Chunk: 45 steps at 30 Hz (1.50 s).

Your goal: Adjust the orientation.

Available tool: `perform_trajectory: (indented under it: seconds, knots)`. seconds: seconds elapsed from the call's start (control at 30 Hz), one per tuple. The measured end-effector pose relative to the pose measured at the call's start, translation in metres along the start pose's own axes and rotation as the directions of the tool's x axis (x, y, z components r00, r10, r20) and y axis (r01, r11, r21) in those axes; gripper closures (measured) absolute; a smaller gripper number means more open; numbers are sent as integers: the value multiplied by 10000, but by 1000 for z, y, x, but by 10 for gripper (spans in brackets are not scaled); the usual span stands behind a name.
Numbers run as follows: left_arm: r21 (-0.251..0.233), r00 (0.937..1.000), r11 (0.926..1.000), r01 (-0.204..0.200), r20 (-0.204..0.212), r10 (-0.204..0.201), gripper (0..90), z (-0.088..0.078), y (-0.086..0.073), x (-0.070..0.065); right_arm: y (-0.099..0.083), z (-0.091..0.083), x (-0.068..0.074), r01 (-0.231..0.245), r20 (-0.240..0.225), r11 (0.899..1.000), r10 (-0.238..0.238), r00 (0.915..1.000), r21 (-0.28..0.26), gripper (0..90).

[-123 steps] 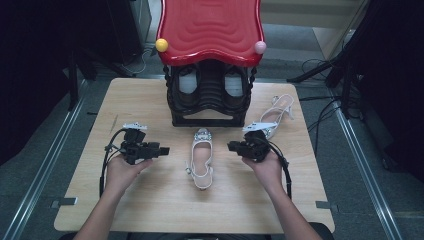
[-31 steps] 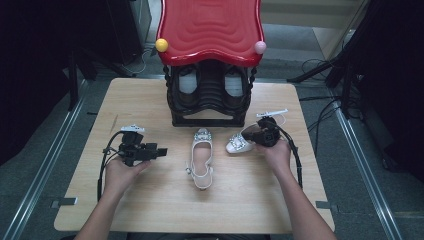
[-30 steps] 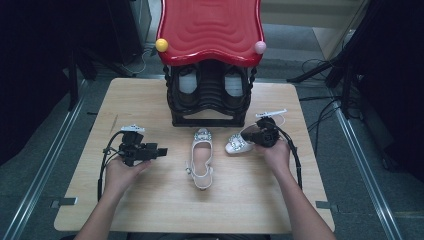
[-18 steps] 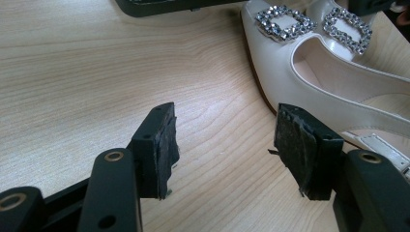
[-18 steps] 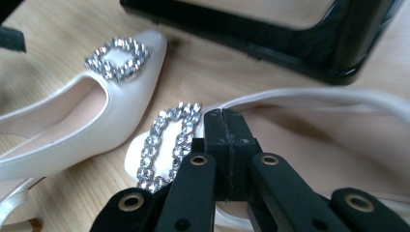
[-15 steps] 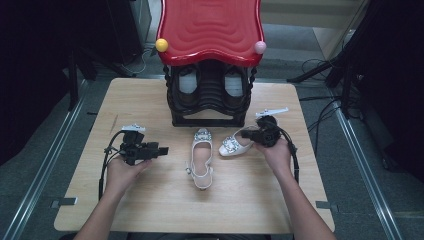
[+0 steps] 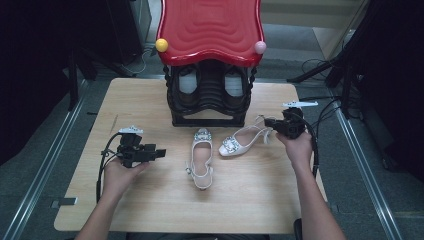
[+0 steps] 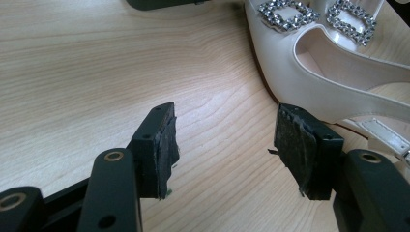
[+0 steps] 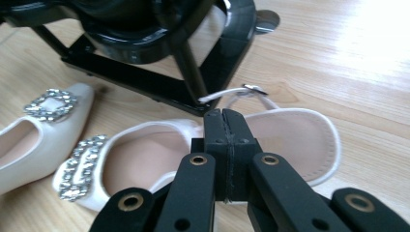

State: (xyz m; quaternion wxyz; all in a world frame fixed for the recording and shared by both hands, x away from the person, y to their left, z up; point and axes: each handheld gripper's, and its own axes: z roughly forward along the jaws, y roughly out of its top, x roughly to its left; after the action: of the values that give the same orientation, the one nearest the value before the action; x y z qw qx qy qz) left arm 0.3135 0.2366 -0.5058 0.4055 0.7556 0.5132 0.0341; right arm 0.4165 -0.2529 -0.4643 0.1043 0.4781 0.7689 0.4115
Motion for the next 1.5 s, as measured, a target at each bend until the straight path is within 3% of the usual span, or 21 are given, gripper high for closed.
perform_trajectory:
  seconds: [0.17, 0.23, 0.3, 0.4, 0.73, 0.8, 1.2, 1.33, 1.43, 1.5]
  knots:
    - [74, 9999, 9999, 89, -106, -88, 407, -4, -6, 3, -1, 11, -10, -121, 71, 9991, 118, 9999, 415, 900]
    - [56, 9998, 9999, 131, -142, -130, 406, -6, -8, 4, -2, 20, -11, -158, -40, 9966, 162, 9999, 809, 900]
    - [4, 9997, 9998, 179, -161, -178, 406, -8, -9, 4, -2, 26, -11, -178, -441, 9962, 216, 9988, 852, 900]
    - [-31, 9995, 9997, 250, -201, -250, 406, -9, -10, 4, -1, 30, -6, 28, -503, 9949, 23, 9987, 1010, 900]
    - [-38, 10000, 10000, 32, -92, -32, 407, -4, -4, 1, -9, 31, 2, 275, -734, 9899, -174, 9972, 1392, 900]
    - [-27, 10000, 10000, -27, -79, 27, 407, -2, -3, 0, -10, 30, 5, 391, -609, 9883, -304, 9977, 1472, 900]
    - [75, 9996, 9997, -236, 147, 234, 408, 7, 6, -5, -23, 20, 13, 440, -737, 9859, -324, 9968, 1612, 900]
    - [-110, 9996, 9998, -170, 245, 172, 408, 9, 8, -4, -28, 15, 18, 428, -784, 9848, -299, 9965, 1681, 900]
    - [68, 9994, 9997, -245, 262, 243, 410, 12, 11, -5, -32, 13, 24, 441, -815, 9834, -301, 9962, 1761, 900]
    - [-32, 9991, 9995, -306, 286, 307, 411, 12, 13, -6, -34, 11, 27, 471, -1042, 9837, -292, 9941, 1734, 900]
